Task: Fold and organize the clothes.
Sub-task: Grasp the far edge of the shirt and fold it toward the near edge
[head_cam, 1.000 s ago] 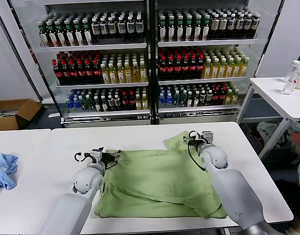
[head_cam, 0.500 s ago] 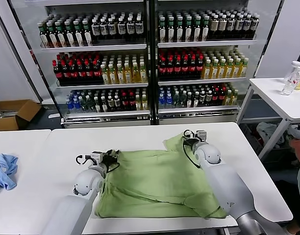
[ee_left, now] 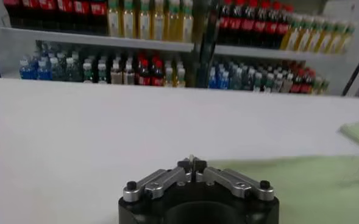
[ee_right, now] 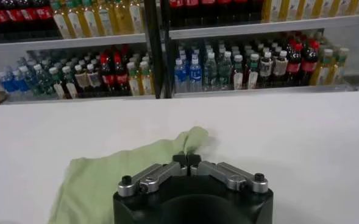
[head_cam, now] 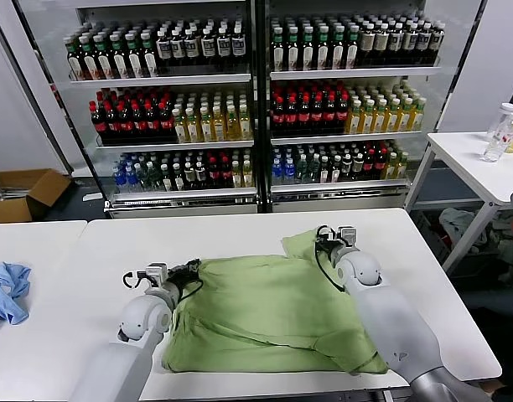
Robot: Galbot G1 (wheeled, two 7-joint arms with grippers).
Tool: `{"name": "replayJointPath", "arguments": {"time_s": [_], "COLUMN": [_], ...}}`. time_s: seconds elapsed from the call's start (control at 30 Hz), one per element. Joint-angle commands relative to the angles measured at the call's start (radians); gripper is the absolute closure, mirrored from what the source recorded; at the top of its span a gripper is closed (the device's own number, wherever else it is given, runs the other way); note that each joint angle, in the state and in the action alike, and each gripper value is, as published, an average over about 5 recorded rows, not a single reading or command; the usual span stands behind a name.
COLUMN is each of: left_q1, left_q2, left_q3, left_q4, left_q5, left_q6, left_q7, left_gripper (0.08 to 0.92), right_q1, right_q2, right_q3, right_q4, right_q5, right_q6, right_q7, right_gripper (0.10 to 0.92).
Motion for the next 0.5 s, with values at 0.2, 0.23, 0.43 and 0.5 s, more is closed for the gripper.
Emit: {"name": "replayJointPath", "arguments": {"time_s": [0.2,0.23,0.43,0.5], "left_q1": [0.188,0.203,0.264,0.282], "left_q2": [0.01,0.009,0.012,0.012], "left_q3": [-0.137,-0.144,-0.167,-0.171], "left_q4": [-0.266,-0.277,-0.328,-0.347], "left_q5": [-0.103,-0.106,-0.114,-0.114], "left_q6": [-0.029,-0.026,-0.009,-0.003], "left_q7": [0.004,0.005,0.013,0.017], "left_gripper": [0.911,0.911,0.911,0.911], "right_q1": [-0.208,-0.232,-0.405,-0.475], "right_q2": [-0.109,-0.116,-0.147,-0.155], "right_q3": [0.116,0.13,0.221,0.26], "right_q4": [0.411,0.437,0.577,0.622], "right_q5": [0.028,0.029,0.033,0.036], "right_q6": [0.015,0.013,0.01,0.008], "right_q7": [0.008,0.01,0.02,0.023], "right_gripper": [0.92,0.92,0.92,0.92]}}
